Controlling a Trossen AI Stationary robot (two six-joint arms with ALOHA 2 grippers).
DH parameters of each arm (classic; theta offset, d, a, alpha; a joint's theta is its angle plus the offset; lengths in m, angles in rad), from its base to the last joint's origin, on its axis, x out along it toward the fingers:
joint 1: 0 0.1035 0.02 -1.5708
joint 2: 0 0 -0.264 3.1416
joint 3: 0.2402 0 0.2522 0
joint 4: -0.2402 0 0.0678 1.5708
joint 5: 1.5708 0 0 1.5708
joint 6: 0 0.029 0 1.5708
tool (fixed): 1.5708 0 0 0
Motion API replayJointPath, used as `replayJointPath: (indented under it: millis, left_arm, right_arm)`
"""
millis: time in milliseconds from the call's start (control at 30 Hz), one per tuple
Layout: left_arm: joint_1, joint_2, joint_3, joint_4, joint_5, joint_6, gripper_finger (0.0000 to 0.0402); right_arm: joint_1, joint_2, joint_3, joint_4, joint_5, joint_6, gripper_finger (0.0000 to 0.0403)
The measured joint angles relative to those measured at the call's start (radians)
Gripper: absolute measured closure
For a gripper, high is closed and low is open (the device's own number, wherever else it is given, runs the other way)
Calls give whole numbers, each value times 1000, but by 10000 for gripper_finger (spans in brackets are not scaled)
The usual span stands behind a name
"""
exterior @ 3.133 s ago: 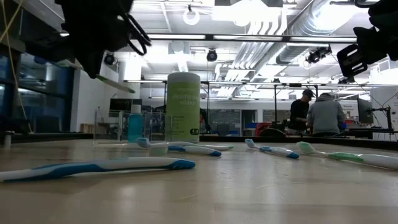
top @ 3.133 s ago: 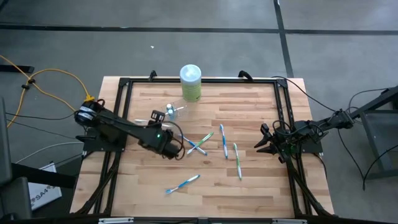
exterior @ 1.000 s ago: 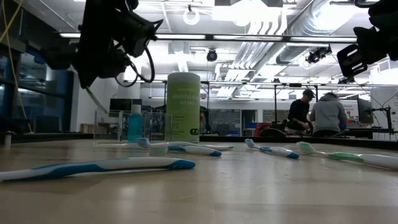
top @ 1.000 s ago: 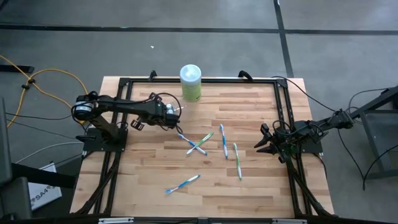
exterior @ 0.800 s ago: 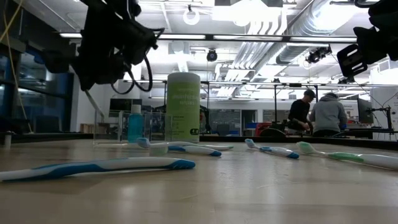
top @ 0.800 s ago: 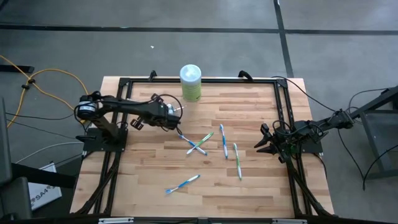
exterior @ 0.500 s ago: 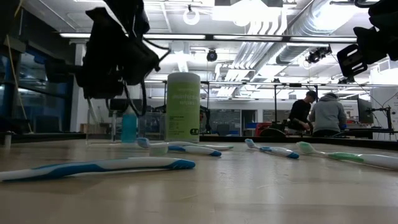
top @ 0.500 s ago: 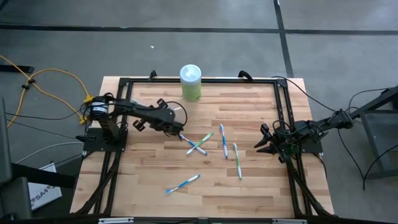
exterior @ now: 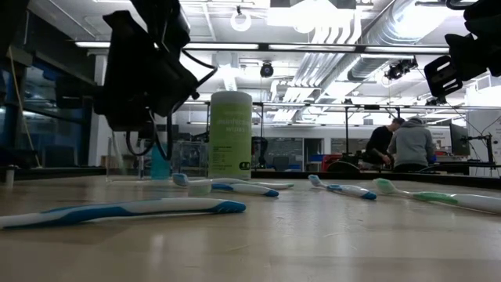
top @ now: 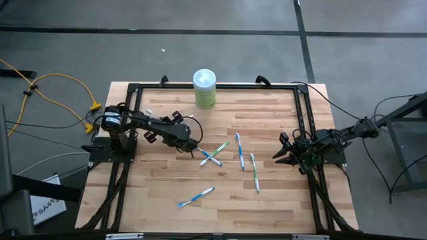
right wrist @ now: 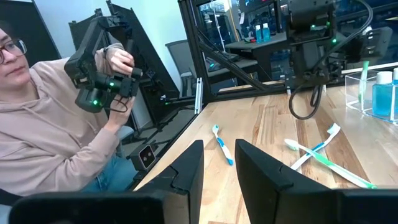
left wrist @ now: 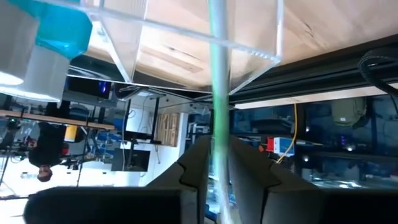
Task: Pick & Place toothbrushing station
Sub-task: Put the green toothbrush into the transparent organizer
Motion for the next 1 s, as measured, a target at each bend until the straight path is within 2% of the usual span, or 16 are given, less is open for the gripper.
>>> replayJointPath:
  millis: [367, 600, 1000]
  left_arm:
    - [-2, 0, 3, 0, 5, -13, 337]
    - [-2, -12, 24, -1, -34, -21, 336]
    - [-76, -120, 40, 0, -118, -31, 336]
  right_arm:
    - [0, 0, 0, 0, 0, 0, 319]
    - [0, 0, 0, 0, 0, 0, 319]
    - [0, 0, 0, 0, 0, 0, 319]
